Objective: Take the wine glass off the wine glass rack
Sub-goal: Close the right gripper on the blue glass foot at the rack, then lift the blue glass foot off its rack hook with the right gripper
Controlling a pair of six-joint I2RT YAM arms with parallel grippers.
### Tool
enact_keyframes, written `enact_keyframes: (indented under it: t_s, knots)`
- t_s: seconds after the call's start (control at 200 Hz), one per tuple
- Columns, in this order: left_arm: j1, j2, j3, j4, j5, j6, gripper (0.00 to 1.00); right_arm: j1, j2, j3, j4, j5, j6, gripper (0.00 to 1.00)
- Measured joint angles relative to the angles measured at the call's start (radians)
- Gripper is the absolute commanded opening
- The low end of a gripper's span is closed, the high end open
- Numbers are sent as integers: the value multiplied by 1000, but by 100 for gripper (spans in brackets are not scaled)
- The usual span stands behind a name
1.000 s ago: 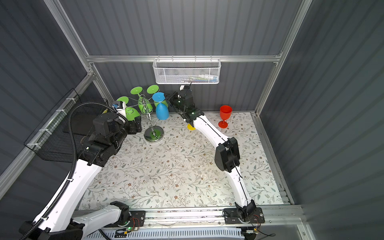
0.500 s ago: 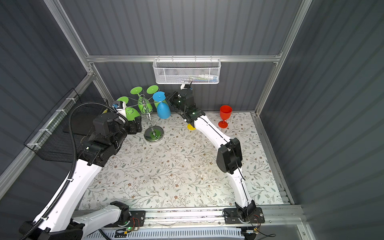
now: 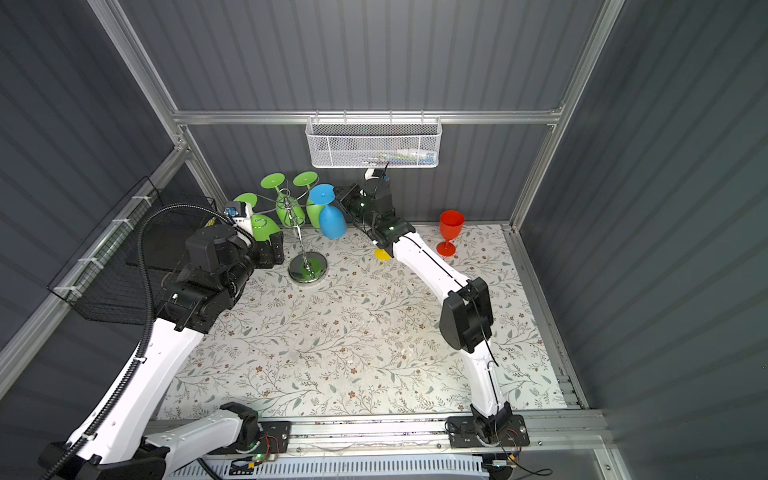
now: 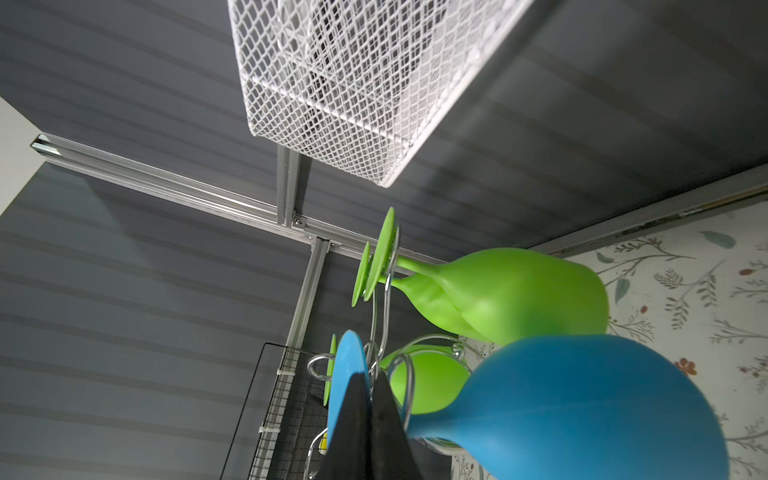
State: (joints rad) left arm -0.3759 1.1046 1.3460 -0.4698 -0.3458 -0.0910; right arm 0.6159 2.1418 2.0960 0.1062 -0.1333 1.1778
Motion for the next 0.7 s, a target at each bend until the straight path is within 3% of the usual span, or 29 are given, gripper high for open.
enact_keyframes:
  t_s: [0.445,0.7]
  knots:
    - [5,2,0,0,7,-1,90,35,-20,-29,-4,10,-36,0]
    - [5,2,-2,1,12,0,90,55,40,105,-23,10,-49,0]
